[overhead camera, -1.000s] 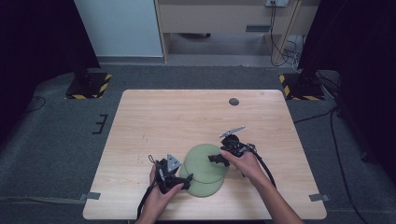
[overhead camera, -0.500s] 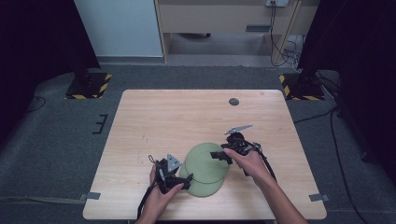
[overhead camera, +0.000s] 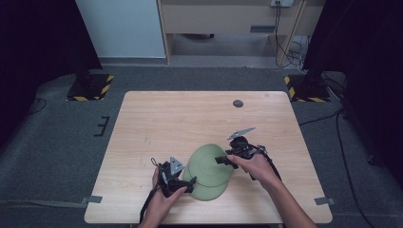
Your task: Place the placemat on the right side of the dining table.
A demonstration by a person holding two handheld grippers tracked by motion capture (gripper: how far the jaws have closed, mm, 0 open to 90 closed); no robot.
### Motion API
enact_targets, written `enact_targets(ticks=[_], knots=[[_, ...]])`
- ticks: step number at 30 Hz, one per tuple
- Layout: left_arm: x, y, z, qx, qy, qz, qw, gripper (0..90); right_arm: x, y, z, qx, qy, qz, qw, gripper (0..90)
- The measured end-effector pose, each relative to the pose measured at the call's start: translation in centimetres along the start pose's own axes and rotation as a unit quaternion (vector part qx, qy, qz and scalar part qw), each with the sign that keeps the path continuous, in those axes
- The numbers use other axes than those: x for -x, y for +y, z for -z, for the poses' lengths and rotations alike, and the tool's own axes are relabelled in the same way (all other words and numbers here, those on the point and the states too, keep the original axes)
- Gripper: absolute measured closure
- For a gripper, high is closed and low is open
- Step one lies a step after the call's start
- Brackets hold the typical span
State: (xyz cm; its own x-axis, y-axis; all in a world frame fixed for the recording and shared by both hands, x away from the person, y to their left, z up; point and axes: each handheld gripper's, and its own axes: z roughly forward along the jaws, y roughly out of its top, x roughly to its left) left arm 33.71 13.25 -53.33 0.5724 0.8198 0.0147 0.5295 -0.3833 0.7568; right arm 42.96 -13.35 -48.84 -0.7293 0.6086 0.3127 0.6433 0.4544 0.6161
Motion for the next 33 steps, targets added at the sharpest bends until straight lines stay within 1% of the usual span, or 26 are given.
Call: enact_targets(ticks=[1,2,3,4,5,6,8,9,10,11,17,23,24,25,27,29,32,33], knots=[[0.0,0.0,0.0,0.000,0.000,-0.001,1.0000,0.2,0.0,0.1,0.0,0.001,-0.001,0.000,1.0000,56.0],[0.0,0.0,0.0,-0.001,-0.001,-0.001,1.0000,0.1,0.0,0.4,0.3,0.004,-0.007,0.003,1.0000,63.5],[0.0,0.0,0.0,-0.001,-0.002,-0.001,1.0000,0.1,0.1,0.5,0.4,0.008,-0.008,0.004,0.9999,66.3],[-0.1,0.0,0.0,-0.002,-0.002,0.000,1.0000,0.1,0.1,0.5,0.4,0.008,-0.008,0.004,0.9999,66.3],[-0.1,0.0,0.0,-0.002,-0.003,0.000,1.0000,0.1,0.1,0.6,0.5,0.009,-0.008,0.000,0.9999,68.7],[-0.1,0.0,0.0,-0.001,-0.003,0.002,1.0000,0.1,0.1,0.7,0.7,0.010,-0.006,0.002,0.9999,73.5],[-0.1,0.0,0.0,-0.001,-0.004,0.002,1.0000,0.1,0.1,0.7,0.8,0.008,-0.005,0.003,0.9999,74.4],[-0.1,0.0,0.0,-0.001,-0.004,0.003,1.0000,0.2,0.2,0.6,0.8,0.003,-0.004,0.009,1.0000,75.5],[-0.1,0.0,0.0,-0.001,-0.004,0.003,1.0000,0.2,0.2,0.6,0.8,0.003,-0.004,0.009,1.0000,75.5],[-0.1,0.0,0.0,-0.001,-0.003,0.003,1.0000,0.2,0.2,0.5,1.0,-0.004,-0.003,0.011,0.9999,77.0],[-0.2,0.0,0.0,-0.002,-0.004,0.005,1.0000,0.2,0.4,0.4,1.3,-0.014,-0.003,0.012,0.9998,80.1],[-0.1,0.0,0.0,-0.002,-0.003,0.005,1.0000,0.3,0.4,0.5,1.7,-0.006,0.004,0.013,0.9999,83.7],[-0.1,0.0,0.0,-0.002,-0.003,0.005,1.0000,0.3,0.4,0.5,1.9,-0.001,0.008,0.007,0.9999,84.5],[-0.1,0.0,0.0,-0.002,-0.003,0.005,1.0000,0.3,0.4,0.6,2.2,0.004,0.017,0.002,0.9998,85.1],[-0.1,0.0,0.0,-0.003,-0.003,0.007,1.0000,0.3,0.5,0.6,2.3,0.005,0.018,0.000,0.9998,85.2],[-0.1,0.0,0.0,-0.003,-0.002,0.007,1.0000,0.3,0.5,0.9,2.8,0.001,0.009,0.008,0.9999,85.3],[-0.2,0.0,0.0,-0.003,-0.004,0.010,0.9999,0.3,0.5,1.3,3.6,0.010,0.009,0.005,0.9999,85.7],[-0.2,0.0,0.0,-0.004,-0.005,0.011,0.9999,0.4,0.4,1.5,4.1,0.019,0.014,0.005,0.9997,85.8]])
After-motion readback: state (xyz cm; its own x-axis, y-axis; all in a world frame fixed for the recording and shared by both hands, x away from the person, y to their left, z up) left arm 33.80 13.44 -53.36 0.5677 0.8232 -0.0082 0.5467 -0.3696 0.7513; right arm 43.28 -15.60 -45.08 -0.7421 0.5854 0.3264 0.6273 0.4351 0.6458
